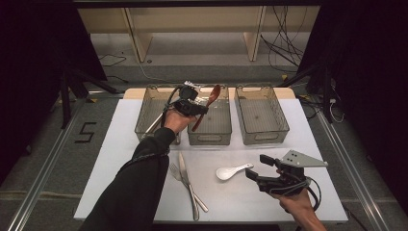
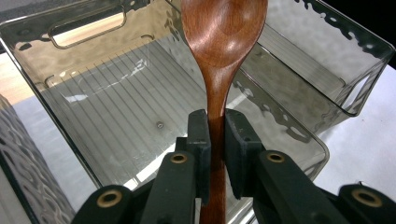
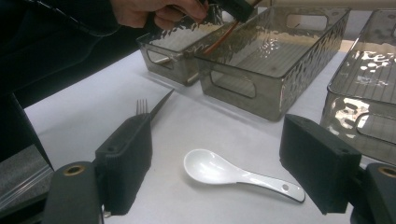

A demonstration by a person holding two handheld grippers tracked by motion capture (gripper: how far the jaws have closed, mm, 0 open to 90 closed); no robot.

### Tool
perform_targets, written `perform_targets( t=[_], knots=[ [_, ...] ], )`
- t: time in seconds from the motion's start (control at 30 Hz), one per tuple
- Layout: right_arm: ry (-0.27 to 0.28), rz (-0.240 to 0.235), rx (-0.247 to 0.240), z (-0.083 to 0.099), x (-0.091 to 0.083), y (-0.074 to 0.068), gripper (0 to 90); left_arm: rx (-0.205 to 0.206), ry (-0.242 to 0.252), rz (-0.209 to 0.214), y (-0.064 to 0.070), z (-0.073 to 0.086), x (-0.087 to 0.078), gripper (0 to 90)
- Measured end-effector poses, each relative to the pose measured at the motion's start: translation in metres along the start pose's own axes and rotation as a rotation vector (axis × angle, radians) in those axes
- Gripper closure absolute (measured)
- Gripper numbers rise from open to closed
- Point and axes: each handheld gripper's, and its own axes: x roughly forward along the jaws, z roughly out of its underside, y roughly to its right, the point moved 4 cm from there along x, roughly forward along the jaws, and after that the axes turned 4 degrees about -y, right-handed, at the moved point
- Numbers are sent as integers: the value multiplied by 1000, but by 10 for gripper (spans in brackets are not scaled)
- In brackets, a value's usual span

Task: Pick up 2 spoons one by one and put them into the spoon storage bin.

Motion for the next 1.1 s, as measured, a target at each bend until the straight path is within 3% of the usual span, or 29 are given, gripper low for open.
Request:
perform_targets(
  t=[0.17, 0.27, 0.33, 0.53, 0.6, 0.9, 0.97, 1.1],
  knots=[
    [1, -1, -2, 0, 0, 0, 264, -28, -16, 4, -1, 1, 2, 779],
    [0, -1, -1, 0, 0, 0, 264, -41, -28, 0, -1, 0, 1, 665],
    [0, -2, -2, 0, 0, 0, 264, -38, -25, 12, 0, 0, -2, 640],
    [-5, -3, -3, 0, 1, -1, 265, -20, -15, 54, 12, 2, -22, 448],
    [-7, -5, -5, 0, 1, -1, 265, 3, -12, 65, 17, 5, -31, 395],
    [-44, -13, -32, 1, 4, 1, 265, 36, 35, 80, 24, 40, -78, 293],
    [-57, -20, -32, 0, 6, 3, 264, 31, 52, 86, 24, 51, -85, 278],
    [-86, -12, -47, -3, 11, 6, 264, 46, 40, 75, 25, 76, -94, 253]
  ],
)
